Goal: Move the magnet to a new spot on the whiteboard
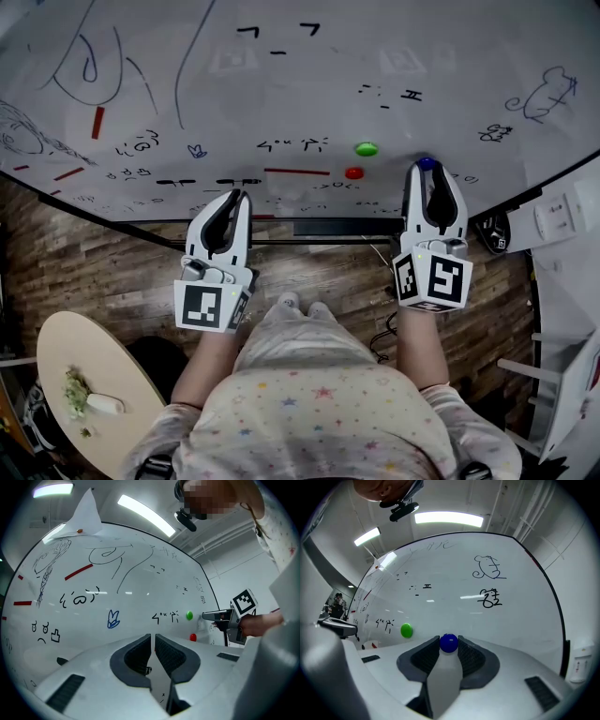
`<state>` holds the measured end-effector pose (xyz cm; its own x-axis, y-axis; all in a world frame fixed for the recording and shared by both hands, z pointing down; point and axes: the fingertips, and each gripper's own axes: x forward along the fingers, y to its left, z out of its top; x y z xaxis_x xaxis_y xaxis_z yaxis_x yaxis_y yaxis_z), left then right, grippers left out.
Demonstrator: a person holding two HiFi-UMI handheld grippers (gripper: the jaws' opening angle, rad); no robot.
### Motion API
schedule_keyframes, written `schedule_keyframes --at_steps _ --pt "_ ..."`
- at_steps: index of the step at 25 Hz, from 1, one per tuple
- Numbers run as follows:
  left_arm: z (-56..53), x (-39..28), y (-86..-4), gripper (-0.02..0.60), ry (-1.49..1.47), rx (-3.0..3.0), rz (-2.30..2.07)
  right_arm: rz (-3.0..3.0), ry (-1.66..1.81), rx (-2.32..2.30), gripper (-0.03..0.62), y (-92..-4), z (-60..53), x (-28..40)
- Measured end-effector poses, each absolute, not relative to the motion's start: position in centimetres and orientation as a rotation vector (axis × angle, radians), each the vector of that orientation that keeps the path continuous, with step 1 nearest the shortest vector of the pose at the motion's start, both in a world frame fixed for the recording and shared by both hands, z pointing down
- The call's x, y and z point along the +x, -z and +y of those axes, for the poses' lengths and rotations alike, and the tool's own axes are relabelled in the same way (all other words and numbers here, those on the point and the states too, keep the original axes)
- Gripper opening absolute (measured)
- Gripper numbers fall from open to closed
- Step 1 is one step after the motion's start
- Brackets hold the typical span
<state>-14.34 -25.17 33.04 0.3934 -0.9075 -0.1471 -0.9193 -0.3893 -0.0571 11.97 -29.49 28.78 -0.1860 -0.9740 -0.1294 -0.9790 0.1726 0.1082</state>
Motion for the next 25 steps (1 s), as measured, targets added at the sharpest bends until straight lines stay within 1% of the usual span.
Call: schedule_keyframes --at_steps 25 --pt "-26.4 -14.5 -32.9 0.035 -0.135 -2.496 1.673 2.375 -0.261 -1.992 0.123 -29.3 -30.5 12.4"
